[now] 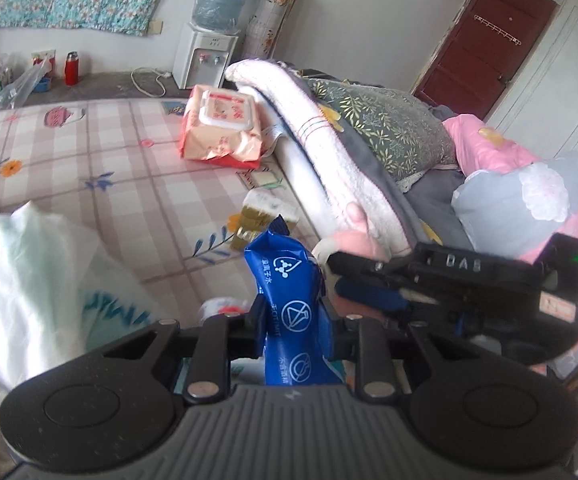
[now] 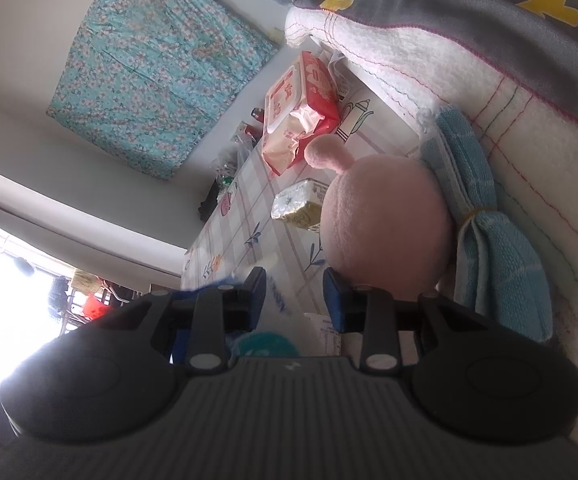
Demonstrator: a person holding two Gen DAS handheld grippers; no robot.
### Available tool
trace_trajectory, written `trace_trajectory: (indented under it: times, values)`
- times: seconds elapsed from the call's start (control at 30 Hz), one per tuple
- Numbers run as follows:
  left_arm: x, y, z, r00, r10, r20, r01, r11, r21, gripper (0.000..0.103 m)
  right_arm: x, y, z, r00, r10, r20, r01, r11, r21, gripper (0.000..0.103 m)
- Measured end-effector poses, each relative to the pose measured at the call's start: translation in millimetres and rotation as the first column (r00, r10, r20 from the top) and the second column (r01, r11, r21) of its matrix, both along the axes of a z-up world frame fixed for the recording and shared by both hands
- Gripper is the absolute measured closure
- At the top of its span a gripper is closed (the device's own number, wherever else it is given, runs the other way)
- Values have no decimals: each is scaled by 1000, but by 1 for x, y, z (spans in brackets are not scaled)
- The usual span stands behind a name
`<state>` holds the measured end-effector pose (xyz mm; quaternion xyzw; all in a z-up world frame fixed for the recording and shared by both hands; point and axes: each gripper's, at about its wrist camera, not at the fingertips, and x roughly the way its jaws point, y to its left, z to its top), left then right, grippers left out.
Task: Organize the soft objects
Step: 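Lift the blue wipes pack with the right tool and carry it over the box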
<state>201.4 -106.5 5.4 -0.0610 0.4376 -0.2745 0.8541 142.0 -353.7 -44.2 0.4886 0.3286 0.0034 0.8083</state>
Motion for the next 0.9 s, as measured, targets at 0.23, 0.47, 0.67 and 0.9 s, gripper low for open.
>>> trace_trajectory:
  times: [0.23,0.47,0.67,0.9]
  values:
    - [-3,21,-12,999,10,-36,-11,1000,-25,76,9,13,3,998,49,-31,-50,998,-39,71]
    - [-6,28,-14,999,17,-39,-18,1000,-14,75,8,28,14,985,172,-21,-173,984,-39,58]
    - [-6,33,-16,999,27,-38,-27,1000,-4,74,6,31,-5,975,208,-77,-205,978,44,53]
    - [-9,37,-13,999,49,-22,-48,998,52,70,12,43,-17,968,241,-69,-234,968,94,49]
